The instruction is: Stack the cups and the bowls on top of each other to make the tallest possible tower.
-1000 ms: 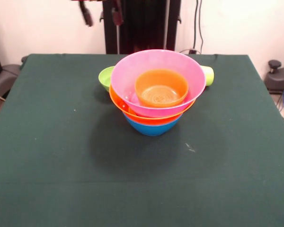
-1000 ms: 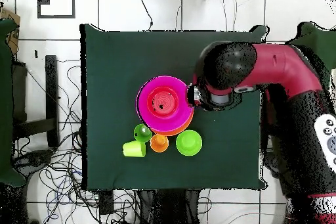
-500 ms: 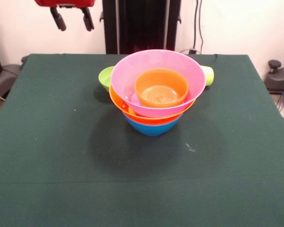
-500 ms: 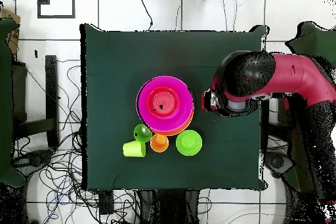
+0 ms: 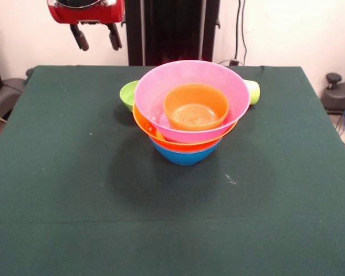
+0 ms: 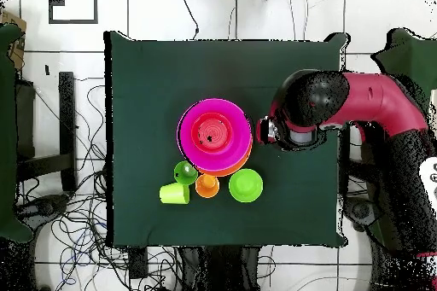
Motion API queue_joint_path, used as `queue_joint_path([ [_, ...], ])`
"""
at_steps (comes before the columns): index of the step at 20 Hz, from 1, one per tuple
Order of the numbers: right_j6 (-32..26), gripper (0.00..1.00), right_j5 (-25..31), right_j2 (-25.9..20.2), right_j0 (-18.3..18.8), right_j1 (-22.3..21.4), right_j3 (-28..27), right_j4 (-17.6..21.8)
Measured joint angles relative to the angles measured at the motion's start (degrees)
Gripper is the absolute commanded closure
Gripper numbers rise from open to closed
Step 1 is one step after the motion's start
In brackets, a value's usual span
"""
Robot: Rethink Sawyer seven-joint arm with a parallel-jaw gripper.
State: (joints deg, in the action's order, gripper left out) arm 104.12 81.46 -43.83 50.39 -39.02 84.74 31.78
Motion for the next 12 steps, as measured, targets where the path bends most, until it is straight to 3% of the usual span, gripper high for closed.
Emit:
queue_joint_path([
  [8,-0.3,0.00,-0.1,-1.4,1.4,-0.7,0.8,0.2],
  [12,-1.8,0.00,-0.1,-3.5,4.4,-2.4,2.2,-0.5],
])
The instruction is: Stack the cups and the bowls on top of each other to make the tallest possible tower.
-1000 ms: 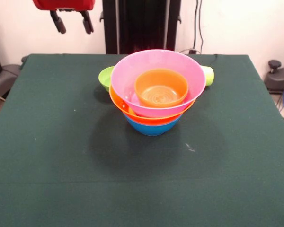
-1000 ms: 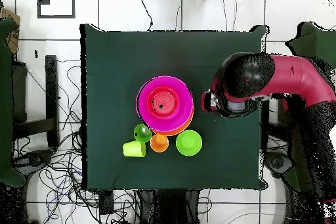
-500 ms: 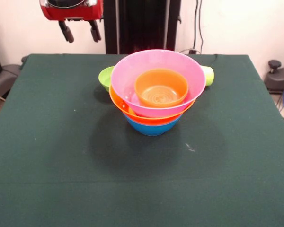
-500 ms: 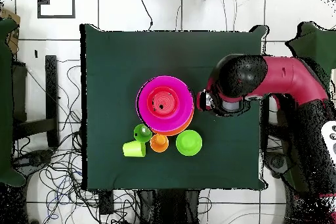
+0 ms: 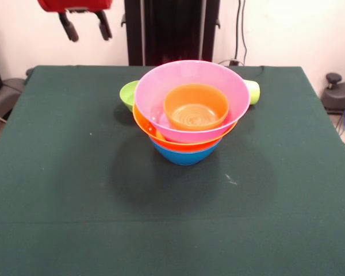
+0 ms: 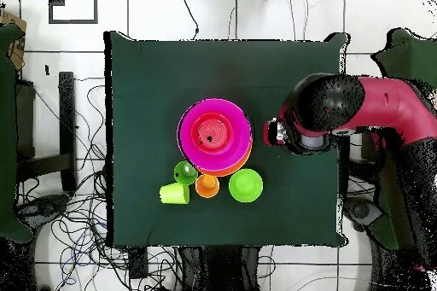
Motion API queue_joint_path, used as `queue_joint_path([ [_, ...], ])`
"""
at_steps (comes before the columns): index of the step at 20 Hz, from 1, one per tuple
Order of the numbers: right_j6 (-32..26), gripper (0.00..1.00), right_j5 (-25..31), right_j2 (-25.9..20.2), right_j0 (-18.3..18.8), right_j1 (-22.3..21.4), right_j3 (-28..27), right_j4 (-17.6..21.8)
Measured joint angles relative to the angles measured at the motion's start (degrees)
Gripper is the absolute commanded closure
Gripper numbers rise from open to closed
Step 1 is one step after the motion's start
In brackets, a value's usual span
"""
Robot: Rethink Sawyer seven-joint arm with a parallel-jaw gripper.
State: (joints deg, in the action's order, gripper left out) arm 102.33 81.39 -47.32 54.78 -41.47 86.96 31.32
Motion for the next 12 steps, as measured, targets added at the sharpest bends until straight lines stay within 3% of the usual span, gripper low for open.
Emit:
queue_joint_path([
  [12,-2.6,0.00,0.0,-4.5,8.6,-5.6,3.5,-1.4],
])
